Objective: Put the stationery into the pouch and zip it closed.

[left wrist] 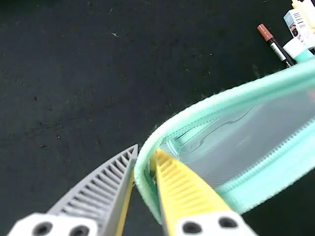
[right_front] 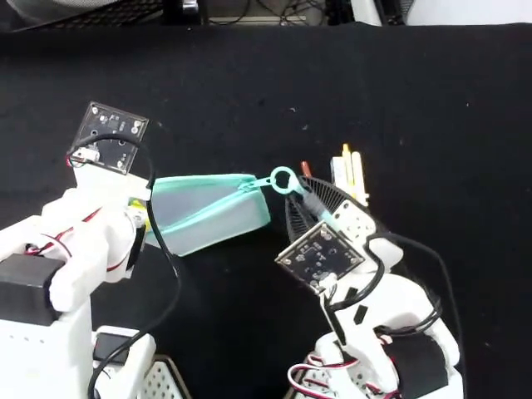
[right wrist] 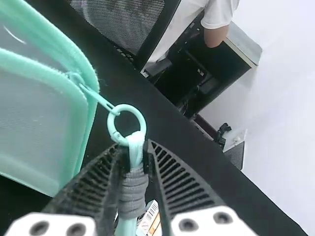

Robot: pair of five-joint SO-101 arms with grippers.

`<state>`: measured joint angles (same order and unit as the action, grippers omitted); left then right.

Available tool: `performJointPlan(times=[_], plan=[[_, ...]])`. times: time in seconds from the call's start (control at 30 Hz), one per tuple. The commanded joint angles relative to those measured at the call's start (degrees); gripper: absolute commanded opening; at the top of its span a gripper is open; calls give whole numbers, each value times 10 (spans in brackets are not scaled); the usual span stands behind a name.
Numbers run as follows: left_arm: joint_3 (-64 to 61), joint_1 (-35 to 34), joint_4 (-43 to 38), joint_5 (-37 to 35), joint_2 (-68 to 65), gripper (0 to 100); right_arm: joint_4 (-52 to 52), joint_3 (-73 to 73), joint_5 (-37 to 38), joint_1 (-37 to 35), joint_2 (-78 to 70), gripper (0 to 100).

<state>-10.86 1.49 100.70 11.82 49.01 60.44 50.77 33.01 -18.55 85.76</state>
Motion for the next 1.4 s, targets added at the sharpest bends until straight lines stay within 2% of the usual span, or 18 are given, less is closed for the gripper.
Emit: performJointPlan(times=[0.0, 0.17, 0.3, 0.37, 0.57, 0.83, 0.93, 1.07, 1.2, 1.27, 1.37], plan=[[17, -3, 1, -2, 0, 30, -4, -34, -1, 25, 2, 12], [17, -3, 1, -2, 8, 37, 33, -79, -1, 24, 2, 12], [21, -2, 1, -2, 18, 174, 33, -70, -1, 24, 0, 12], [38, -2, 1, -4, 26, 209, 33, -60, -1, 23, -2, 12], [118, -2, 1, -2, 91, 151, 21, -55, -1, 23, 0, 12], [27, -2, -4, -4, 114, 148, 19, -57, -1, 23, 0, 12], [33, -2, -20, -5, 118, 149, 19, -55, -1, 23, 0, 12], [85, 0, -4, -9, 114, 149, 17, -53, -1, 21, -3, 12], [116, 89, 0, -29, 114, 155, 18, -52, -1, -24, -4, 12], [116, 145, 0, -57, 113, 195, 18, -52, -1, -40, -4, 12], [92, 163, -3, -64, 113, 226, 21, -52, -1, -42, -4, 12]])
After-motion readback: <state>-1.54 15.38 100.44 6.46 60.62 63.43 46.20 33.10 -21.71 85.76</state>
